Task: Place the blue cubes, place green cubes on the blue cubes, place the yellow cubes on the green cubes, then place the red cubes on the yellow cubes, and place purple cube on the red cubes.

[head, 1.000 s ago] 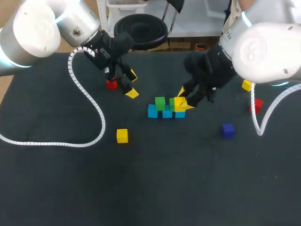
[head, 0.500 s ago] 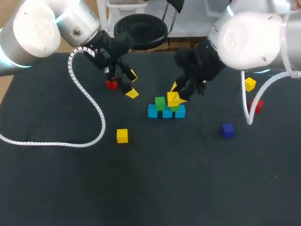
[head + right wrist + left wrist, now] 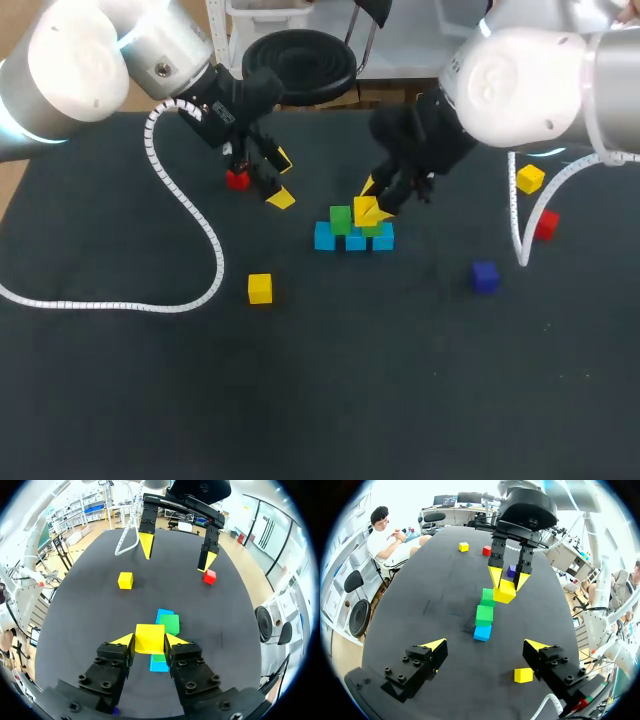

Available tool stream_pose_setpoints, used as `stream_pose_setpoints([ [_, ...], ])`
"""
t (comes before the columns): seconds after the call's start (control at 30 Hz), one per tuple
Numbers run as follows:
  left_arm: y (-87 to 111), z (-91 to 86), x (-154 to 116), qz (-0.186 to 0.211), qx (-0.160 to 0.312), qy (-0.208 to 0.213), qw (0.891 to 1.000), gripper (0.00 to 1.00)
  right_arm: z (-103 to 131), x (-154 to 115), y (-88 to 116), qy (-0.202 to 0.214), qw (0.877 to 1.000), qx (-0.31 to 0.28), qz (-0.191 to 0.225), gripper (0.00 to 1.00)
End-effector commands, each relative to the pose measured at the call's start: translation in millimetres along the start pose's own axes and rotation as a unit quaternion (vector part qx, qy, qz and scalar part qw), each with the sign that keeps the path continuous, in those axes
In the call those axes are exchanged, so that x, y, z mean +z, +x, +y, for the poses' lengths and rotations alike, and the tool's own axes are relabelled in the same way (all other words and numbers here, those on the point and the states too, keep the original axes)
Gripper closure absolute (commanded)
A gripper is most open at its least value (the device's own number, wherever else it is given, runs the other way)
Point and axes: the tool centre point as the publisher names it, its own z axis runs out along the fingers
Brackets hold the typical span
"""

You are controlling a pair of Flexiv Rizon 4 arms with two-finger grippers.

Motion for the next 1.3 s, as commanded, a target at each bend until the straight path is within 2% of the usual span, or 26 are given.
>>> stream_pose_setpoints([
  [0.03, 0.6, 0.2, -0.5, 0.000, 0.001, 0.000, 1.000, 0.00, -3.6, 3.4, -1.0, -0.003, 1.000, -0.001, -0.003, 1.00],
  [0.57, 0.6, 0.2, -0.5, 0.000, 0.001, 0.000, 1.000, 0.00, -14.2, 7.9, 0.7, -0.006, 1.000, 0.001, -0.020, 1.00],
  [1.3, 0.6, 0.2, -0.5, 0.000, 0.001, 0.000, 1.000, 0.00, -20.9, 12.1, 0.9, -0.013, 1.000, 0.003, -0.015, 1.00],
])
